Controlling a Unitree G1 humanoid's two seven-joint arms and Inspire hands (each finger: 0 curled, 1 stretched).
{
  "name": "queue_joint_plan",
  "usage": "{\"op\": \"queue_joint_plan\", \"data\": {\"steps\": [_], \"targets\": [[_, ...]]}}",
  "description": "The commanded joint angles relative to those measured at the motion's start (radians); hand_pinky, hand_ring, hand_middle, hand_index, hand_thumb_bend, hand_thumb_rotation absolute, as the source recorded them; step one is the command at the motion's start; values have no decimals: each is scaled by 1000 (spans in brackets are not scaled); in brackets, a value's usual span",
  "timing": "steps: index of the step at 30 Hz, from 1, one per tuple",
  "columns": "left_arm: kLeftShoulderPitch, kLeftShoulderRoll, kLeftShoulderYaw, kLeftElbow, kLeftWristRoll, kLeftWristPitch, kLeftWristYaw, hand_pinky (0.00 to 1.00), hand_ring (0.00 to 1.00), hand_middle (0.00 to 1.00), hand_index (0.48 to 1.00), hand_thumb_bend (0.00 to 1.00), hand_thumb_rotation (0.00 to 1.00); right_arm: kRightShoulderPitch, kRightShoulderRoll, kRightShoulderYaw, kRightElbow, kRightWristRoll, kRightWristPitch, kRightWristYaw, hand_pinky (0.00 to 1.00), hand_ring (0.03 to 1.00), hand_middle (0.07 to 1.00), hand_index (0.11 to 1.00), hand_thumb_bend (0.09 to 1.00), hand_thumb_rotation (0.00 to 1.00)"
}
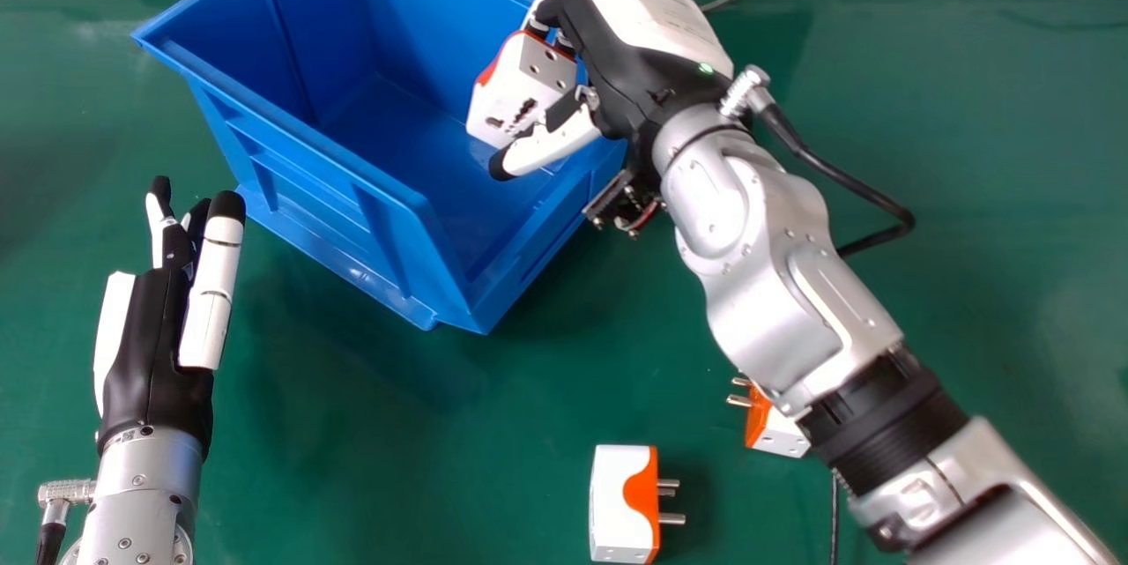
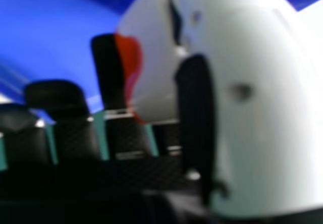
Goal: Pick all objects and put in blue box
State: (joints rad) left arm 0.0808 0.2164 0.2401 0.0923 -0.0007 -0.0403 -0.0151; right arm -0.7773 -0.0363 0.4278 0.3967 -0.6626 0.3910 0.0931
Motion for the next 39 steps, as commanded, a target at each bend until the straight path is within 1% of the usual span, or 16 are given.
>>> {"op": "queue_joint_plan", "data": {"steps": [1, 7, 8, 10, 11, 13, 16, 18, 20, 21, 23, 24, 26, 31, 35, 39], "targets": [[2, -2, -3, -31, 1, 2, 6, 1000, 1000, 976, 977, 569, 988, -73, 16, -6, 31, 7, -18, -24, 25, 82, 167, 489, 492, 111], [8, -6, -6, -46, 3, 14, 9, 1000, 1000, 976, 976, 570, 987, -147, 48, 21, 129, -7, -38, -33, 27, 86, 167, 482, 493, 110], [8, -6, -6, -47, 3, 15, 8, 1000, 1000, 976, 975, 573, 987, -157, 51, 25, 144, -8, -42, -35, 33, 93, 228, 481, 498, 88], [9, -8, -7, -51, 3, 18, 10, 1000, 1000, 976, 975, 573, 987, -182, 59, 33, 184, -9, -49, -37, 33, 93, 228, 481, 498, 88], [9, -9, -8, -51, 4, 18, 12, 1000, 1000, 976, 975, 577, 987, -198, 64, 37, 208, -9, -52, -37, 43, 102, 276, 483, 502, 70], [11, -12, -11, -55, 8, 19, 15, 1000, 1000, 976, 975, 577, 987, -228, 74, 50, 255, -12, -58, -38, 43, 102, 276, 483, 502, 70], [11, -13, -17, -58, 16, 21, 20, 1000, 1000, 976, 975, 582, 988, -269, 85, 67, 325, -16, -70, -45, 70, 130, 371, 484, 510, 36], [10, -12, -20, -56, 18, 21, 22, 1000, 1000, 976, 975, 583, 989, -294, 92, 73, 370, -15, -84, -52, 78, 139, 391, 484, 511, 28], [11, -13, -23, -59, 19, 24, 25, 1000, 1000, 976, 975, 583, 989, -313, 97, 75, 407, -11, -97, -60, 78, 139, 391, 484, 511, 28], [11, -13, -24, -62, 20, 27, 26, 999, 1000, 976, 975, 587, 989, -325, 101, 74, 435, -6, -110, -66, 95, 186, 414, 485, 510, 22], [9, -13, -24, -62, 19, 31, 27, 999, 1000, 976, 975, 587, 989, -347, 110, 70, 486, 4, -134, -78, 95, 186, 414, 485, 510, 22], [9, -13, -25, -63, 19, 32, 27, 999, 1000, 976, 975, 592, 988, -356, 114, 67, 509, 9, -144, -83, 122, 218, 428, 505, 507, 18], [9, -15, -28, -64, 19, 32, 28, 999, 1000, 976, 975, 592, 988, -377, 124, 60, 559, 19, -161, -96, 122, 218, 428, 505, 507, 18], [9, -21, -34, -67, 18, 29, 30, 997, 1000, 975, 974, 602, 988, -436, 151, 43, 685, 49, -196, -126, 139, 302, 466, 497, 508, 9], [14, -21, -40, -74, 21, 26, 28, 996, 1000, 975, 973, 602, 988, -470, 165, 47, 747, 48, -194, -145, 138, 320, 473, 495, 509, 7], [20, -23, -46, -85, 29, 25, 33, 996, 1000, 975, 972, 607, 988, -481, 177, 44, 780, 53, -198, -167, 175, 337, 475, 507, 508, 4]]}}
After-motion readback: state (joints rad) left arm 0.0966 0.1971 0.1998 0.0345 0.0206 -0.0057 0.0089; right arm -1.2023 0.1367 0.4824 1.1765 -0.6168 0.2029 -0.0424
